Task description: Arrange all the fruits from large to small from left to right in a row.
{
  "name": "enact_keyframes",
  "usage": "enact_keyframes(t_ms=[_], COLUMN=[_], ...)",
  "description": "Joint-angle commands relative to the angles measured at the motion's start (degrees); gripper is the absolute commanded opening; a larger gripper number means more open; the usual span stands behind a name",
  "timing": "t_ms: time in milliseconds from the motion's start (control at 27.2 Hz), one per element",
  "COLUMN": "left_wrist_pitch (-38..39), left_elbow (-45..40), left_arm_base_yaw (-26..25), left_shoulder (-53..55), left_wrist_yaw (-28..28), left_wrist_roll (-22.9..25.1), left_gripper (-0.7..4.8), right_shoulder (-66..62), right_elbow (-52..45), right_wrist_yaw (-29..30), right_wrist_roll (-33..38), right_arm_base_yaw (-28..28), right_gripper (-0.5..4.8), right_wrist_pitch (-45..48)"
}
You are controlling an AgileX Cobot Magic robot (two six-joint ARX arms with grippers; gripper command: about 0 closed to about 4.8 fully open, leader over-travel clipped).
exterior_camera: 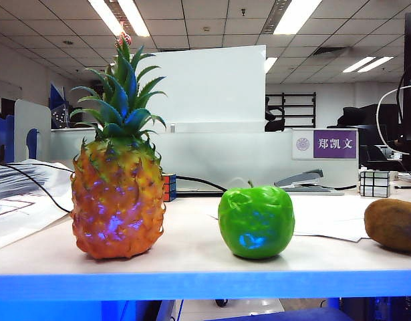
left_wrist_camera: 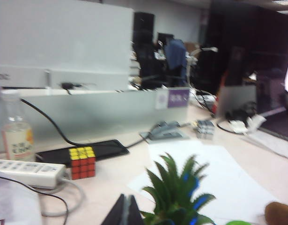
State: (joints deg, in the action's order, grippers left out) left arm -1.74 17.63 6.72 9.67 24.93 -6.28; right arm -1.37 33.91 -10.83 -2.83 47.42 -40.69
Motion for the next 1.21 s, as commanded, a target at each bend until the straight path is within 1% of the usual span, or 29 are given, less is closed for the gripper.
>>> enact_keyframes(t_ms=[37, 110, 221, 478, 662, 809, 956, 1214], left_wrist_pitch=[-0.3, -0.1, 0.0, -0.1, 0.0, -0.1, -0.1, -0.1], left_elbow=[0.1, 0.1, 0.1, 0.1, 0.1, 0.1, 0.1, 0.1], left_arm_base_yaw=[0.0, 0.0, 0.0, -0.1, -0.1, -0.1, -0.1, -0.1], left_shoulder=[0.1, 0.1, 0.1, 0.1, 0.0, -0.1, -0.1, -0.1], left_wrist_yaw=[3.5, 3.6, 3.7, 3.4, 3.4, 3.4, 3.4, 3.4], left_wrist_roll=[-0.2, -0.2, -0.2, -0.2, -0.2, -0.2, -0.2, -0.2], left_gripper=[-0.05, -0.05, -0.05, -0.05, -0.05, -0.05, -0.05, -0.05], right_shoulder=[1.2, 1.2, 1.2, 1.2, 1.3, 1.3, 1.3, 1.3], right_elbow=[-1.0, -2.8, -6.6, -15.9, -22.0, -23.3, -23.2, -23.2], right_wrist_yaw=[-1.5, -4.0, -5.7, -6.2, -6.1, -4.7, -4.7, -4.7], right_wrist_roll=[0.1, 0.0, 0.0, 1.3, 1.2, 1.2, 1.2, 1.2], right_arm_base_yaw=[0.0, 0.1, 0.0, 0.0, 0.0, 0.1, 0.1, 0.1], right_gripper=[-0.06, -0.06, -0.06, -0.06, -0.06, -0.06, -0.06, -0.06], right_wrist_pitch=[3.0, 6.1, 12.8, 28.6, 36.8, 32.2, 25.9, 18.7])
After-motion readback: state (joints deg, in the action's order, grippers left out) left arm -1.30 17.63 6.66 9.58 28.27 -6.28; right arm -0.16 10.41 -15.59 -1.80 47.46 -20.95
